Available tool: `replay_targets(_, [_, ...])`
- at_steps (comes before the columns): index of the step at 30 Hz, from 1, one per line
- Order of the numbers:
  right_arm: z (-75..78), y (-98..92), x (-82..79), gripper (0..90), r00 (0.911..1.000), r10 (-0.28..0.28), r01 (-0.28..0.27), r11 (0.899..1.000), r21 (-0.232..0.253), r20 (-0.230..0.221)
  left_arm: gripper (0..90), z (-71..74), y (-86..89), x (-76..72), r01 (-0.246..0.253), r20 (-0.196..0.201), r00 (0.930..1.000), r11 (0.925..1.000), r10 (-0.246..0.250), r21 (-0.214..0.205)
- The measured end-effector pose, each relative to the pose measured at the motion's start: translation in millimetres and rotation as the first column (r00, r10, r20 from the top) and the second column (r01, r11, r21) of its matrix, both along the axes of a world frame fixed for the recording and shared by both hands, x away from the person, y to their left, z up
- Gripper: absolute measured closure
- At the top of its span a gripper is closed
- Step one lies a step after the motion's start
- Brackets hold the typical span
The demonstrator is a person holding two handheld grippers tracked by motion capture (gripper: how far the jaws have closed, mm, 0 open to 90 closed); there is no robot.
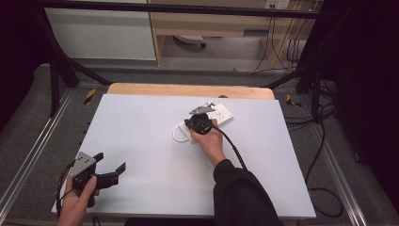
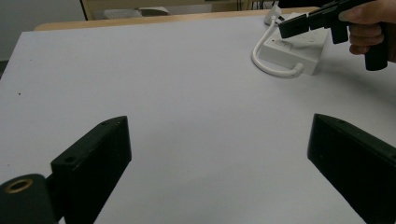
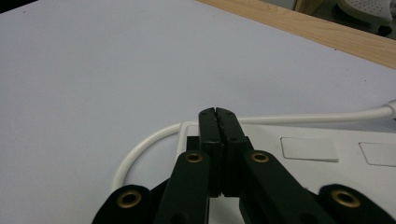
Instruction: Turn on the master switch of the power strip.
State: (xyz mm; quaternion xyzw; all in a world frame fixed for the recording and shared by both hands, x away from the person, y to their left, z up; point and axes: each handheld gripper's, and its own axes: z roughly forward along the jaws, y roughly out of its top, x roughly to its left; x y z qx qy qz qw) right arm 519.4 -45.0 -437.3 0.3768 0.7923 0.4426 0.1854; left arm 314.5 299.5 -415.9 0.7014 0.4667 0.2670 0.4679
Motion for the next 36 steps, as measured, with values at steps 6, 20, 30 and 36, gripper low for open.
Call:
replay_targets(6, [-1.7, 1.5, -0.4, 90.0, 1.0, 0.001, -0.001, 1.0, -0.007, 0.0, 6.1, 0.1, 0.2, -0.1, -0.001, 0.001, 1.0, 1.0, 0.001, 0.0])
replay_targets(20, [-4.8, 6.1, -2.0, 90.0, 1.0, -0.002, 0.002, 1.0, -0.015, 0.005, 6.2, 0.4, 1.2, -0.3, -0.006, 0.005, 1.0, 1.0, 0.006, -0.003])
replay_targets(30, [-5.1, 6.2, -2.3, 90.0, 1.0, -0.003, 0.003, 1.0, -0.016, 0.008, 6.2, 0.4, 1.4, -0.2, -0.006, 0.006, 1.0, 1.0, 0.006, -0.004])
replay_targets(36, [-5.4, 6.6, -2.8, 90.0, 0.9999, -0.004, 0.004, 1.0, -0.019, 0.012, 6.1, 0.4, 1.5, -0.3, -0.007, 0.006, 1.0, 1.0, 0.007, -0.006])
